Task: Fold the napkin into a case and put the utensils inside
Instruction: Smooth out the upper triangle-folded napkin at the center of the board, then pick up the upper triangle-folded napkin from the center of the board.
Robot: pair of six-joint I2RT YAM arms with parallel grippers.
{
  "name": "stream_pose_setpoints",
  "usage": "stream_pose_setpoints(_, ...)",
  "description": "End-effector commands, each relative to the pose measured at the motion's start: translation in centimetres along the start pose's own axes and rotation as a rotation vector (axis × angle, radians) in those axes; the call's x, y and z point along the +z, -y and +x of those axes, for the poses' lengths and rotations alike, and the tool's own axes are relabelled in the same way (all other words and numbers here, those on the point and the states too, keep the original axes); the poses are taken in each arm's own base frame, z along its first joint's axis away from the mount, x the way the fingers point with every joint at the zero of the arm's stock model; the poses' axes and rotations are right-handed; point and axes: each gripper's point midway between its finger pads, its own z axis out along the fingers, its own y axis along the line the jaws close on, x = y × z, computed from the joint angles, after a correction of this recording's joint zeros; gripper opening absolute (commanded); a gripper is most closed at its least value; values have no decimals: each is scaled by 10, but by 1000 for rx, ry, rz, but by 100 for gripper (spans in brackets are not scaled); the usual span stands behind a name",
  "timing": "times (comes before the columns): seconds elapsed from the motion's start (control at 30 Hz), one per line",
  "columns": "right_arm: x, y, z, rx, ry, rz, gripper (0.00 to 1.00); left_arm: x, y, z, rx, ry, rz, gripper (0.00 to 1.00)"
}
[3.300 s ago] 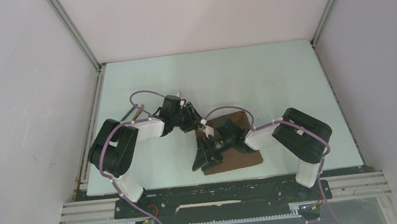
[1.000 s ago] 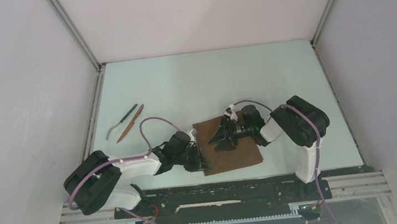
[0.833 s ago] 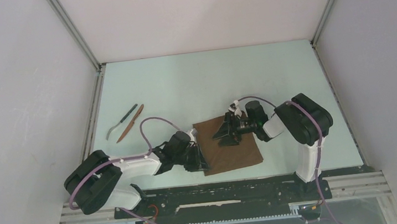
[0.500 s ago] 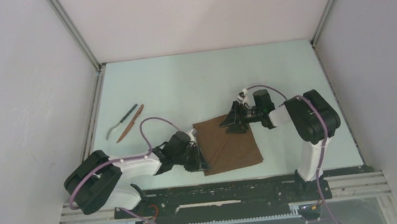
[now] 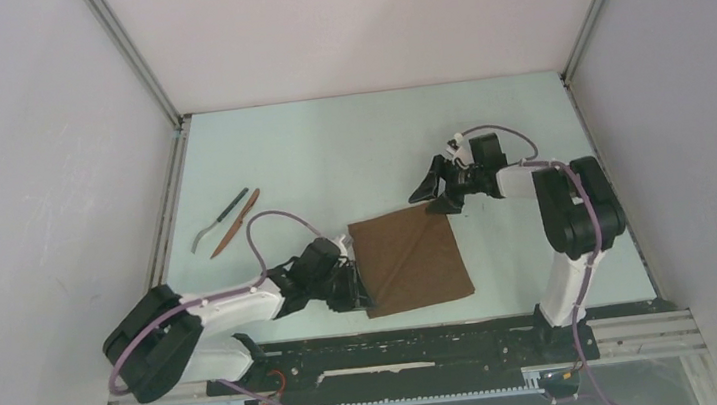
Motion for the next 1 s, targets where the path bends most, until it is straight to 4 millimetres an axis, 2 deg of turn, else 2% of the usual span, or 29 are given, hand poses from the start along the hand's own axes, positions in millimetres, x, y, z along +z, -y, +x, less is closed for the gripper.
stream_pose_setpoints(0.0, -32, -16, 8, -150, 29, 268, 81, -31, 27, -26, 93, 111, 15, 33)
stream_pose_setpoints(0.1, -59, -5, 24, -218, 66, 527, 82, -68, 48, -56, 148, 262, 12, 38)
stream_pose_setpoints(0.2, -86, 1, 54, -256, 63, 760, 83, -113, 40, -80, 135, 459, -71, 44)
stream_pose_setpoints(0.27, -83, -10, 84, -276, 12, 787, 83, -147, 23, -91, 97, 605, -142, 56)
stream_pose_setpoints(0.3, -73, -22, 106, -299, -35, 774, 83, -162, 13, -95, 80, 670, -180, 60)
stream_pose_setpoints(0.4, -56, -49, 151, -302, -97, 767, 81, -202, -12, -101, 31, 835, -276, 67)
stream_pose_setpoints(0.47, -41, -68, 174, -291, -98, 755, 79, -223, -21, -103, 9, 914, -299, 68)
stream_pose_setpoints(0.53, -26, -84, 194, -299, -109, 753, 74, -234, -22, -102, 0, 958, -283, 69)
stream_pose_setpoints(0.63, -1, -100, 220, -311, -153, 756, 62, -243, -16, -100, -2, 983, -232, 70)
stream_pose_setpoints(0.7, 16, -103, 233, -327, -193, 777, 60, -246, -13, -98, 0, 989, -204, 70)
stream_pose_setpoints(0.77, 30, -105, 241, -357, -221, 816, 58, -247, -12, -96, 4, 990, -185, 71)
stream_pose_setpoints(0.87, 47, -111, 246, -398, -246, 849, 49, -250, -11, -93, 12, 991, -166, 71)
stream_pose_setpoints(0.97, 59, -106, 249, -392, -274, 884, 44, -256, -11, -90, 15, 1001, -151, 72)
